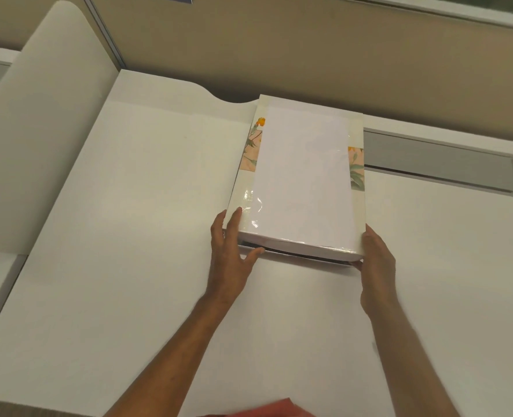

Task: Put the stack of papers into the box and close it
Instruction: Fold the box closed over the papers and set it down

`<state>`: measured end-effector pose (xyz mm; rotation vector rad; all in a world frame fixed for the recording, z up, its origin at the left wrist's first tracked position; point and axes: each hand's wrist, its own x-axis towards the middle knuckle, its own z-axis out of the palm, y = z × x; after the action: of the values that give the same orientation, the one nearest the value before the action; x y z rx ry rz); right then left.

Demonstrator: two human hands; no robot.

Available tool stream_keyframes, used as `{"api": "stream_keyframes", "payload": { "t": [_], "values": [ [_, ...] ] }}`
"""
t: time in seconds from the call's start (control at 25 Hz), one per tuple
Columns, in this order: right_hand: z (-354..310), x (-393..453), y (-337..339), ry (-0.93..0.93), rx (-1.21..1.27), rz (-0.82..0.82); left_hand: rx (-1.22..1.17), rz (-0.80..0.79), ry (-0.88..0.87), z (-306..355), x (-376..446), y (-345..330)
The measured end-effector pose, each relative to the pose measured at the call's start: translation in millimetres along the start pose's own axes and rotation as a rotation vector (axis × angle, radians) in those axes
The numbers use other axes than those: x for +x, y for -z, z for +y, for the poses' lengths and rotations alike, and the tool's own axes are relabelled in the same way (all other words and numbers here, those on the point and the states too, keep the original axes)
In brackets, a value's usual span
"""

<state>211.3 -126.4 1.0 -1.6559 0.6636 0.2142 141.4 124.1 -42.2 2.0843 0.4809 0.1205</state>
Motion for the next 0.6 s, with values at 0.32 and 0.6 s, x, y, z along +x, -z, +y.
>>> {"api": "stream_keyframes", "payload": {
  "t": [0.32,0.6],
  "values": [
    [8.8,-5.2,-2.1,0.023,-0.144,0.064,0.053,0.04,-0.081,-2.3,-13.1,2.5],
    [25.6,-0.7,2.8,0.106,-0.264,0.044,0.112,-0.016,-0.066,-15.2,-11.5,-0.9]
  ]
}}
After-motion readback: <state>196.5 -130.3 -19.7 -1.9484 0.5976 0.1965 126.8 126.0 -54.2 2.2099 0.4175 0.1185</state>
